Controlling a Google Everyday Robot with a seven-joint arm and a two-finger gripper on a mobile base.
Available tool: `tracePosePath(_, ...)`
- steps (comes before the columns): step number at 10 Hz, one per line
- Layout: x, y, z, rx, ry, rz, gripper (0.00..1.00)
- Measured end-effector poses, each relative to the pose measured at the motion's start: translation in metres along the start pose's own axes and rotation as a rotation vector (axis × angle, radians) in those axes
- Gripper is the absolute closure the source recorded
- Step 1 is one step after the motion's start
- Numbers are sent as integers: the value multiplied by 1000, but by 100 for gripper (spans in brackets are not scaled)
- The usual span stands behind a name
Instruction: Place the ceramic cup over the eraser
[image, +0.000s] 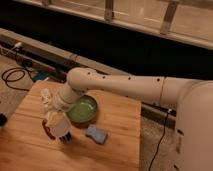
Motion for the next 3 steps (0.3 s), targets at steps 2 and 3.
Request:
tracePosePath(2,0,0,0,1,0,1,85)
tracePosePath(3,0,0,0,1,0,0,74)
